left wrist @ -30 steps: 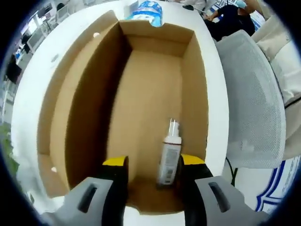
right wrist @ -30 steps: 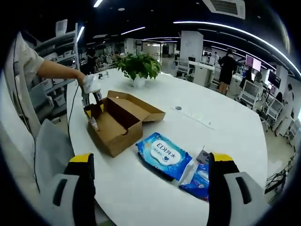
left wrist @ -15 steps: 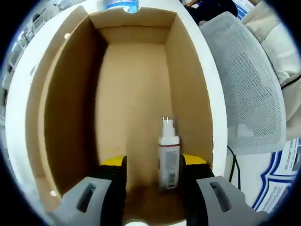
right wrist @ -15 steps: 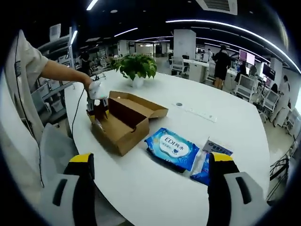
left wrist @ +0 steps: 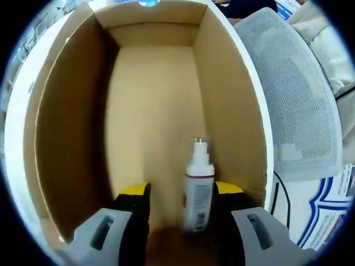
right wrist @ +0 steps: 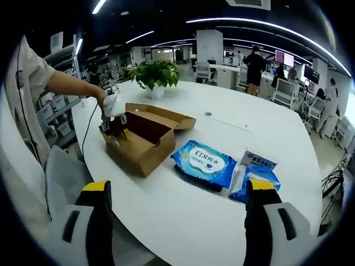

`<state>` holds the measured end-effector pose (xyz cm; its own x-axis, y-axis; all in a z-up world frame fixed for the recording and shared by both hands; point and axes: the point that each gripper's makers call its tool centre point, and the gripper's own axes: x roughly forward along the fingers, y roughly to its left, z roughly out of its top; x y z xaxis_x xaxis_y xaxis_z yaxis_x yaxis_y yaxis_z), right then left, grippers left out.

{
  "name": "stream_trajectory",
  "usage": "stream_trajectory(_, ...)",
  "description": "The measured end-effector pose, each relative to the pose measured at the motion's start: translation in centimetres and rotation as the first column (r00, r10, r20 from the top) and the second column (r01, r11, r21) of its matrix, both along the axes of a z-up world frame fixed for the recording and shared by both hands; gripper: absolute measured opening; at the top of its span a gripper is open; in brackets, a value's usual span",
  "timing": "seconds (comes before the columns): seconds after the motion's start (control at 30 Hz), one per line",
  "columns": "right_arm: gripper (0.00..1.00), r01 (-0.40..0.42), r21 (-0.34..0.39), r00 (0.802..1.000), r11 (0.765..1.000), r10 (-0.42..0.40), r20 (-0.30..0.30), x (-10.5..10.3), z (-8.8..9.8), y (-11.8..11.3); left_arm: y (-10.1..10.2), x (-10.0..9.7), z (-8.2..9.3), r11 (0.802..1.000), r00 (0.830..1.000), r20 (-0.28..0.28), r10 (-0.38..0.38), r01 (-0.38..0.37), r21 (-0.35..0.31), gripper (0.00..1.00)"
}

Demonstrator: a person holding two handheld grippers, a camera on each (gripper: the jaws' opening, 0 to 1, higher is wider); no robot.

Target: Operate the shoe box by opening the lid, removing the specified soft item, and placing it in the target area until the item is outside and the box remains undamaged.

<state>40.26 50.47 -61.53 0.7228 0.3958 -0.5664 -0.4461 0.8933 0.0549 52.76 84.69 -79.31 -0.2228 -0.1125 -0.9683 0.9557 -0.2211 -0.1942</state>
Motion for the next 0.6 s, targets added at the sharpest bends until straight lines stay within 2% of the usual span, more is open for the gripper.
stream_trajectory(0.07,0.94,0.001,0.0,1.0,1.0,-0.001,0.004,0.0,-0.1,0.1,-0.1,0.0,-0.1,1.0,1.0,0.003,0.005,-0.005,-0.011,0.44)
stream_trajectory(0.27,0.91,-0.008,0.009,1.0,1.0,0.008,0.006,0.2,-0.5,0.8,0.0,-1.5,0.3,0.999,0.999,-0.021,0.037,-0.038,-0.016,0.32)
stream_trajectory(0.33,0.9,-0.012,0.011,1.0,1.0,0.012,0.005,0.2,-0.7,1.1,-0.1,-1.9,0.5,0.999,0.999,-0.015,0.04,-0.04,-0.023,0.3)
stream_trajectory(0.43,0.89,-0.018,0.013,1.0,1.0,0.018,0.0,0.1,-1.0,1.4,-0.8,-2.1,0.7,0.997,0.999,0.004,0.042,-0.041,-0.061,0.21)
stream_trajectory(0.5,0.88,-0.025,0.016,1.0,1.0,0.025,0.0,0.1,-1.1,1.7,-1.2,-1.6,0.5,0.996,0.998,0.039,0.039,-0.036,-0.086,0.2)
stream_trajectory(0.6,0.87,-0.03,0.019,1.0,0.999,0.03,-0.001,0.1,-1.1,1.9,-1.1,-1.6,0.2,0.996,0.998,0.046,0.04,-0.037,-0.078,0.2)
